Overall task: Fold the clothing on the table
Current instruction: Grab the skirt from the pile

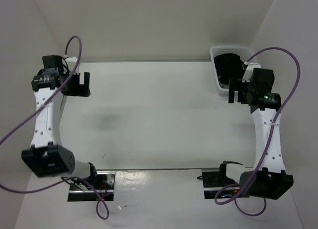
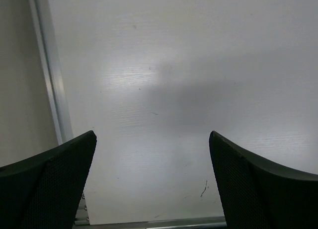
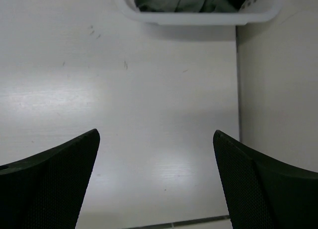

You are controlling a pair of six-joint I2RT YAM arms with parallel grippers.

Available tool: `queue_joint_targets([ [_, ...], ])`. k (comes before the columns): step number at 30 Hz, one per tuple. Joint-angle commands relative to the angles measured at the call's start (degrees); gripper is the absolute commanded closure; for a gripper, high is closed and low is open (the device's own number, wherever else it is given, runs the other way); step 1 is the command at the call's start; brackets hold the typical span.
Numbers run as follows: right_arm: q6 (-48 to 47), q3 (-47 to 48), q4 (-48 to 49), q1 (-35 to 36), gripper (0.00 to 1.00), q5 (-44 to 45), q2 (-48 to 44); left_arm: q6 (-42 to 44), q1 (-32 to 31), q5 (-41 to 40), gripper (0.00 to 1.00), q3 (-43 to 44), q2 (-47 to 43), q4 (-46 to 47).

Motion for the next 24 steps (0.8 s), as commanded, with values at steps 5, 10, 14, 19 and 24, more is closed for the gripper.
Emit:
queue_joint_targets([
  [5,-2.2,2.8,12.2,-4.3,0.01,-1.5,7.0,-2.8,-0.3,-0.2,0.0,-9.0,-21.1,12.8],
  [10,-0.4,5.1,15.8,-5.5,0.01,-3.8,18.3,-3.3,-0.3,-2.3,0.0,-16.0,-25.8,12.2],
  [14,0.1,9.6,18.5,-5.5,0.01,-5.3,27.3,-1.6,1.6,1.2,0.0,-18.4,-29.4,8.7],
  [19,0.6,16.3,21.0,-6.5,0.06,-6.8,38.0,1.0,7.1,8.9,0.0,-19.6,-30.7,5.4],
  [24,0.6,20.6,21.7,-6.5,0.1,-7.4,45.2,2.8,13.1,17.0,0.0,-21.8,-33.3,3.4],
])
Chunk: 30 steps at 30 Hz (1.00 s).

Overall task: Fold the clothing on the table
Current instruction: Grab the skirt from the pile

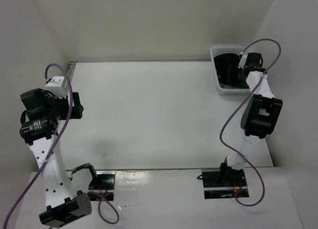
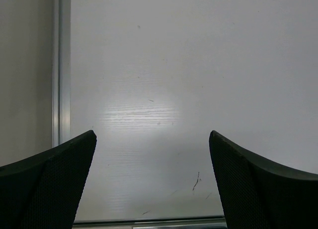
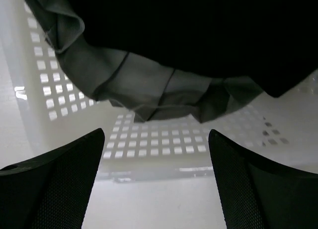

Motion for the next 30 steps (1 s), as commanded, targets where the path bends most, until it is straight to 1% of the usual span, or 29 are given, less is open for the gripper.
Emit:
queue_joint_targets([
  [1,0.8,4.8,3.5,-0.3,0.11,-1.1,3.3,2.7,2.5,9.1,0.0,-1.8,-1.6,-2.2],
  [5,0.8,7.0,3.5,-0.9,0.11,-1.1,7.5,2.7,3.7,8.4,0.0,-1.6,-2.1,-2.2],
  [13,2.0,14.4,4.2,-0.9,0.11,-1.1,14.4,2.7,5.6,8.4,0.0,-2.1,-2.1,-2.2],
  [21,2.6,23.1,1.1,-0.3,0.11,-2.5,19.8,2.7,8.0,8.4,0.0,-2.7,-2.7,-2.2],
  [30,1.6,26.6,-0.7,1.8,0.11,-0.2,25.3,2.7,9.0,8.9,0.0,-2.7,-2.7,-2.2],
])
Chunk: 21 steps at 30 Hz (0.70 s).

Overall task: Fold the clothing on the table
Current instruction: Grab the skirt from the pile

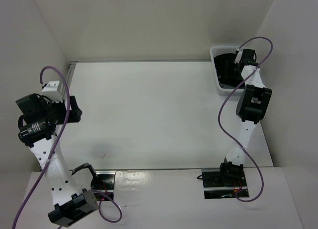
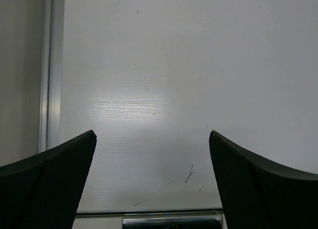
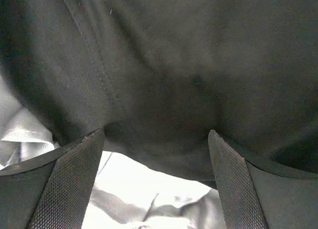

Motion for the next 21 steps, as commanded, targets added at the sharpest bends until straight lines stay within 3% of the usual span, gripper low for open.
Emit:
queue_joint_targets([
  [1,-0.2,2.6,-1.5,1.2,0.11,1.0,1.8,1.3,0.6,1.8,0.0,0.0,-0.6,0.7],
  [4,-0.2,3.1,-1.5,1.7,0.13,1.6,3.2,1.3,0.6,1.8,0.0,0.0,-0.6,0.7],
  [7,-0.9,4.2,-2.1,2.2,0.26,1.6,4.7,1.3,1.1,1.8,0.0,0.0,-0.1,0.7],
  [10,-1.4,5.8,-3.2,2.8,0.66,2.7,5.3,1.3,1.1,1.8,0.0,0.0,-0.1,0.7],
  [11,-1.4,6.6,-3.2,2.8,0.91,2.7,5.3,1.3,1.1,1.8,0.0,0.0,-0.1,0.7],
  [12,-0.7,6.6,-3.7,2.8,1.0,4.1,3.5,1.3,1.1,1.8,0.0,0.0,-0.1,0.7],
  [21,-0.1,18.0,-8.9,2.8,1.0,-0.3,-16.6,1.3,1.1,1.8,0.0,0.0,-0.1,0.7],
])
